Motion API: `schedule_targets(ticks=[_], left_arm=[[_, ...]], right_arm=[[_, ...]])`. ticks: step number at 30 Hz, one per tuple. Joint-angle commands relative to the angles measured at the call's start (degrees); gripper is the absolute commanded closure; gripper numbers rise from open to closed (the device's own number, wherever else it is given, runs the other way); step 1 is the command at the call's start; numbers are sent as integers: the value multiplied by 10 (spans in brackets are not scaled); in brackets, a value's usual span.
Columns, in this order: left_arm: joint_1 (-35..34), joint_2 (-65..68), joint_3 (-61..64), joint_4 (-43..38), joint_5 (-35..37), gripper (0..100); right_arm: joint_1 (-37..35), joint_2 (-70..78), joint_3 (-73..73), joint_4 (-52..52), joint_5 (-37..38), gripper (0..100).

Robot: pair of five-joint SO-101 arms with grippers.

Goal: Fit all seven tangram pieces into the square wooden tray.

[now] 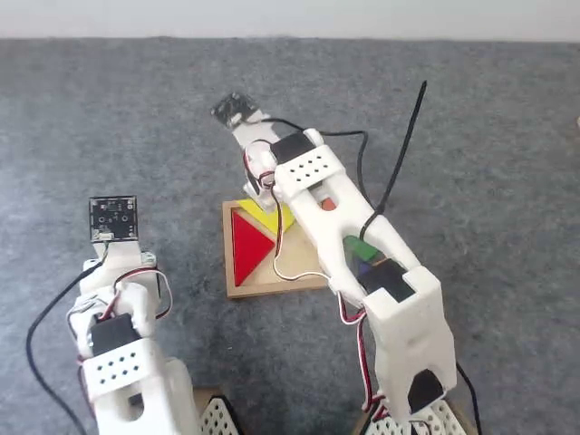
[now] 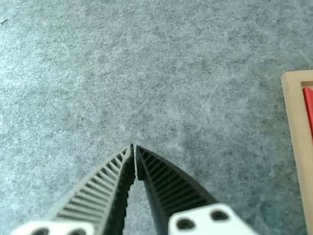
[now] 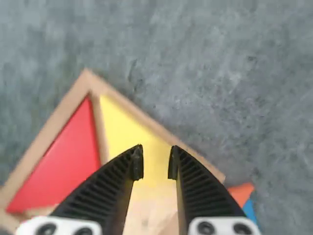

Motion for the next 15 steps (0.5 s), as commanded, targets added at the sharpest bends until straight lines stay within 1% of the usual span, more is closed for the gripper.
schedule_targets(ticks=[1,5,15], left_arm=[[-2,2,-29,-11,-4,988],[-1,2,-29,-11,-4,988],[-1,2,-29,-11,-4,988]], right_arm=[[-2,22,-15,-49,-44,913],[-4,55,-17,-40,-43,913],[-14,55,-17,0,-43,913]])
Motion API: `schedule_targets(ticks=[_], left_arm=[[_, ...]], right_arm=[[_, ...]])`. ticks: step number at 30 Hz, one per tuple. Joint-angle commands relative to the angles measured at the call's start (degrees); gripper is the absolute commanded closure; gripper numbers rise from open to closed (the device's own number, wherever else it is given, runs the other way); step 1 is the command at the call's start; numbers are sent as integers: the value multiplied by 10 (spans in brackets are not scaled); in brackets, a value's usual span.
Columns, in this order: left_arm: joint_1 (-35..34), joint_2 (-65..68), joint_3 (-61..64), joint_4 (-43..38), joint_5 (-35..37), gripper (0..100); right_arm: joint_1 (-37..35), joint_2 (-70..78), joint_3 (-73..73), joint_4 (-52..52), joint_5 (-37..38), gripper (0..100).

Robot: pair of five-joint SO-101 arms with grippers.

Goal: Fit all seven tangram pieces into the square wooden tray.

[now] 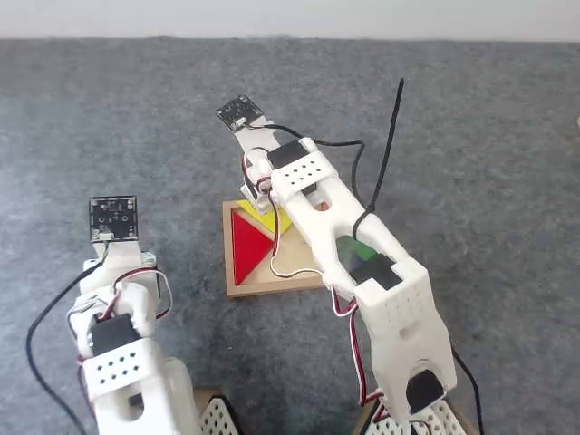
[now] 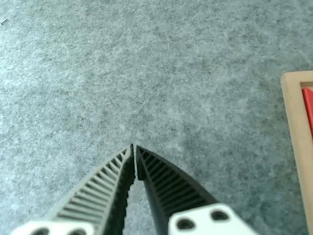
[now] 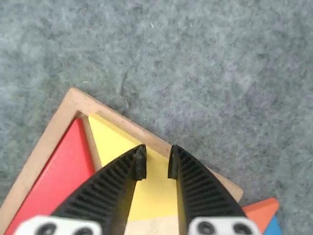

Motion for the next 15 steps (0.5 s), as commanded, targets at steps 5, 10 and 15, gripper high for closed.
schedule_targets(ticks=[5,10,15], left_arm=[[-2,2,-29,-11,-4,988],[-1,2,-29,-11,-4,988],[0,2,-29,-11,-4,988]], right_arm=[[-32,1,-13,36,-7,913],[-20,-15,-23,35,-7,911],[-9,-44,-25,34,-7,909]])
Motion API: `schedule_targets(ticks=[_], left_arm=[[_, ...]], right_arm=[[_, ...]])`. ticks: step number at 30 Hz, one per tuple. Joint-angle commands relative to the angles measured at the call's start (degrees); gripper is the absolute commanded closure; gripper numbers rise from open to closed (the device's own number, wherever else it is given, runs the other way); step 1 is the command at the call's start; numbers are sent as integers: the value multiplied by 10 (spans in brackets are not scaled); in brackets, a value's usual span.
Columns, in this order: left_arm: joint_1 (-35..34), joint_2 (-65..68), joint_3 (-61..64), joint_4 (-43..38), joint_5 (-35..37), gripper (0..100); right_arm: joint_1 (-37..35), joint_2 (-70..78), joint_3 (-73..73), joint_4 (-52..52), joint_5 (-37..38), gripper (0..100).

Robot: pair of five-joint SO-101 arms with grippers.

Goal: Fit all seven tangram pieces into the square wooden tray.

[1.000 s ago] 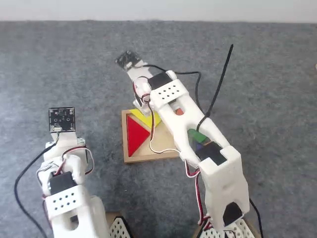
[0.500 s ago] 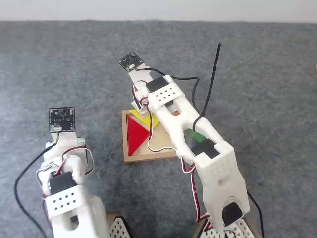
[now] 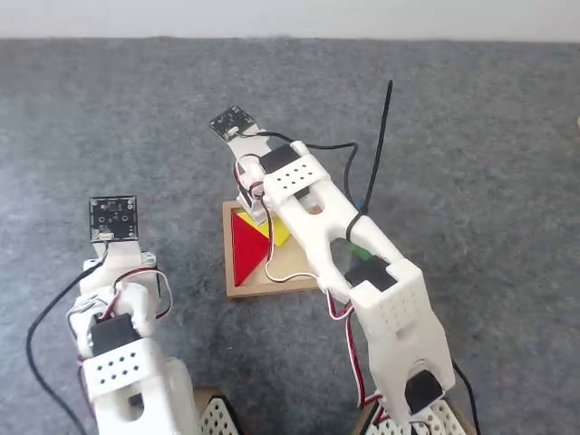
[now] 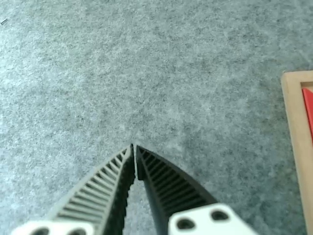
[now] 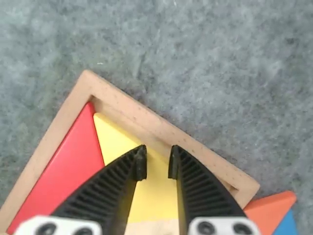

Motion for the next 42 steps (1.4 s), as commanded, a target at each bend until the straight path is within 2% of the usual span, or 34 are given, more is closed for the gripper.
schedule_targets(ticks=[1,5,11,18,24,28,36,42], left_arm=[[0,2,-29,-11,-4,988],[-1,2,-29,-11,-4,988],[-2,2,-29,-11,-4,988],[-2,2,-29,-11,-4,988],[0,2,-29,-11,-4,988],[0,2,-28,-11,-4,988],[0,2,-28,-10,-4,988],[0,2,-28,-10,-4,988]], right_arm=[[10,-48,-21,11,-6,909],[32,-99,-18,53,-4,908],[60,-178,62,105,55,908],[47,-238,202,28,94,909],[28,-215,288,-136,57,912],[17,-196,287,-165,55,912],[4,-200,287,-161,55,912],[43,-321,291,-78,57,908]])
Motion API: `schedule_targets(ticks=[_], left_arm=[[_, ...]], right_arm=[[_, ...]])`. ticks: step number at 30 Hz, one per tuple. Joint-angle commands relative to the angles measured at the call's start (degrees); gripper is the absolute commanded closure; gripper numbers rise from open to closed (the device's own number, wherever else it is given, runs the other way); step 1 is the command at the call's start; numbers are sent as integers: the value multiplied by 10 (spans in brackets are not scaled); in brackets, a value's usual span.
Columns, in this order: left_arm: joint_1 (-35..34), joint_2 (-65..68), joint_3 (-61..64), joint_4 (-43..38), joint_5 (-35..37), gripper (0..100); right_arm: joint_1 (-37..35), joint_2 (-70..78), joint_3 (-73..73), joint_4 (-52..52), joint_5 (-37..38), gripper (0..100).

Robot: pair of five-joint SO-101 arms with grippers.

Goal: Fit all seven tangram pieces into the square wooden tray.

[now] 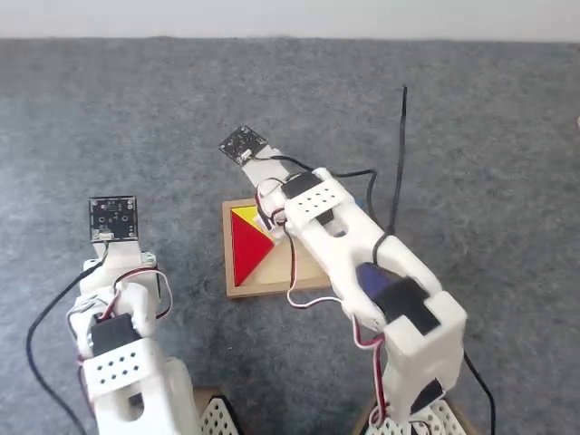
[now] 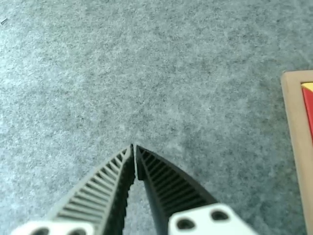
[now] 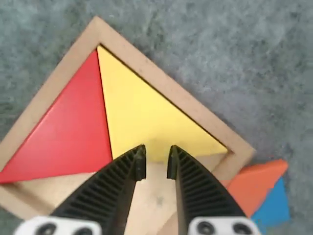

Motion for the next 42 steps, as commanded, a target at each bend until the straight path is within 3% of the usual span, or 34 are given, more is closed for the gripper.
schedule_targets(ticks=[1,6,11,15,27,42], left_arm=[[0,2,-28,-10,-4,988],[0,2,-28,-9,-4,988],[-1,2,-28,-9,-5,988],[-2,2,-28,0,-6,988],[-2,2,-29,-1,-6,988],[-2,2,-29,-1,-6,988]], right_arm=[[38,-117,-4,65,-4,908],[102,-177,32,110,-3,908],[133,-165,99,60,1,907],[125,-124,109,24,64,907],[111,55,-43,81,83,907],[180,65,-86,132,131,907]])
